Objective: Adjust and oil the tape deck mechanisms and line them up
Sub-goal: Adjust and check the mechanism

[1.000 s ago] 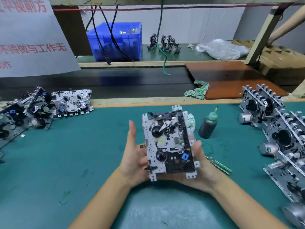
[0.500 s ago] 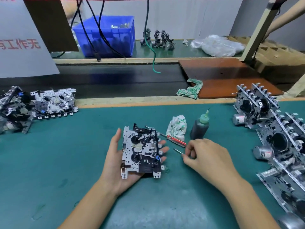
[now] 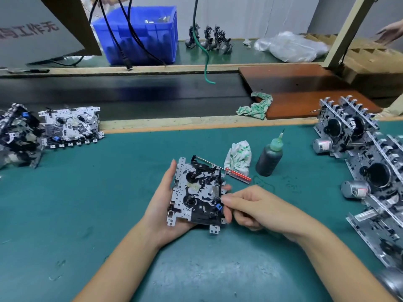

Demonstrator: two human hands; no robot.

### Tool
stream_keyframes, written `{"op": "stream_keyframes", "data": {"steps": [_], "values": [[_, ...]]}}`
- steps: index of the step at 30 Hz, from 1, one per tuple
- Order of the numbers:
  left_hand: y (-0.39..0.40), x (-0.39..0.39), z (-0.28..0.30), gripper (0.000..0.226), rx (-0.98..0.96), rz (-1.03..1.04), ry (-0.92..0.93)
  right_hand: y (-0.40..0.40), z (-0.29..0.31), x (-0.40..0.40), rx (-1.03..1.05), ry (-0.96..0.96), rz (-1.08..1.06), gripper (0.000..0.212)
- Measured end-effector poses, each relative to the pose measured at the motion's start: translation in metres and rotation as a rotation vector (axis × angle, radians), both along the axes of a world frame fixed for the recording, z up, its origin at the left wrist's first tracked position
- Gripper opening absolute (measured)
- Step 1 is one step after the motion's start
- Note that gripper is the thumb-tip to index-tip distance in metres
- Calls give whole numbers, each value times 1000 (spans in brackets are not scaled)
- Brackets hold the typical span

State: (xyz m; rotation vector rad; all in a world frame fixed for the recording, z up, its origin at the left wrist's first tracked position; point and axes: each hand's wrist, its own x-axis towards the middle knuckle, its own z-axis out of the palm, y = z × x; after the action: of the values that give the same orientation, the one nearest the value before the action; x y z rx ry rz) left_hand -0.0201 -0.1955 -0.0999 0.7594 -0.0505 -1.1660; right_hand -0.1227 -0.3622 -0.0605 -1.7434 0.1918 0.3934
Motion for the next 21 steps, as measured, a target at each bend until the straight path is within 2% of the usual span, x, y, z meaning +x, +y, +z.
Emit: {"op": "stream_keyframes", "data": {"steps": [3, 13, 19, 21], "values": [[0, 1, 0, 78, 7, -15, -2, 1, 1, -1, 28, 37, 45, 39], [-1, 1, 2, 81, 43, -25, -39, 7, 0, 0, 54, 111, -34, 40], [-3, 0, 0, 91, 95, -8, -61, 9, -1, -1, -68, 87, -66, 45], [-3, 0, -1, 88, 110, 9, -63, 10, -1, 0, -95, 84, -71, 47]]}}
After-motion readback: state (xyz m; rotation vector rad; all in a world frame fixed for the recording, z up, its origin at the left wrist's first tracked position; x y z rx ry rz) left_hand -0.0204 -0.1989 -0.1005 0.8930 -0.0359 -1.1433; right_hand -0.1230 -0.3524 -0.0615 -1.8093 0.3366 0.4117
